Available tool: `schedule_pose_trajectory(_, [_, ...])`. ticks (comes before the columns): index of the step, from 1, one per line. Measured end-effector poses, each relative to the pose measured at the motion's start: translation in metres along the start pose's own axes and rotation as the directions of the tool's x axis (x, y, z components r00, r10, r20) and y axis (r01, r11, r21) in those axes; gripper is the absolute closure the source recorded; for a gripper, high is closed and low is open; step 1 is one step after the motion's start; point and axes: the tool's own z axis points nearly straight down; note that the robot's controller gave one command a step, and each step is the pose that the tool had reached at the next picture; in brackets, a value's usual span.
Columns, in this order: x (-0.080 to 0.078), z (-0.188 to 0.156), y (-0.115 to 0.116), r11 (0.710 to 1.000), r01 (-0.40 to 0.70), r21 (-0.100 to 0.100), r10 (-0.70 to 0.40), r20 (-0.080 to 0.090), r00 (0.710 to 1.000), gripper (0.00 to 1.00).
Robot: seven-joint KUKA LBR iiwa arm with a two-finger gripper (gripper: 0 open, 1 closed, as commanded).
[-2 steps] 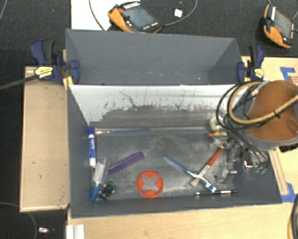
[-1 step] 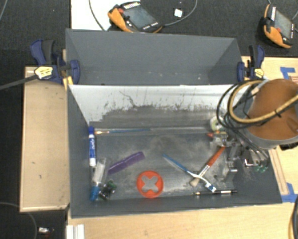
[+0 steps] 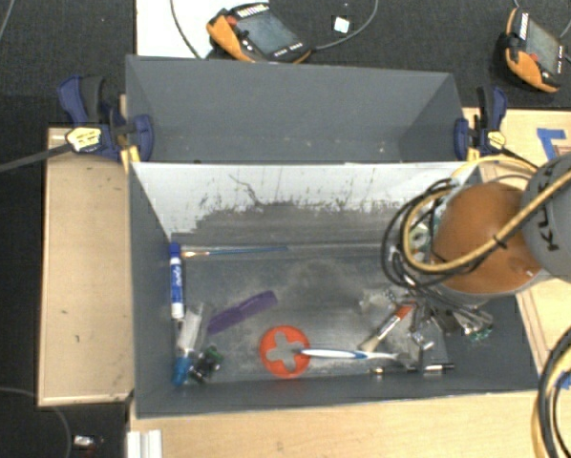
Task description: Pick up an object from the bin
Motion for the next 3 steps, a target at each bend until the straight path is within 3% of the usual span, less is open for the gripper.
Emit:
schedule_pose_trajectory(1, [0.006, -0.038, 0.004, 0.999, -0.046, 0.003, 0.046, 0.004, 0.999, 0.00])
schedule_pose_trajectory(2, [-0.014, -0.030, 0.029, 0.958, 0.287, 0.003, -0.287, 0.007, 0.958, 0.00])
schedule_pose_trajectory(3, [0.003, -0.002, 0.041, 0.949, -0.314, 0.002, 0.314, 0.009, 0.949, 0.00])
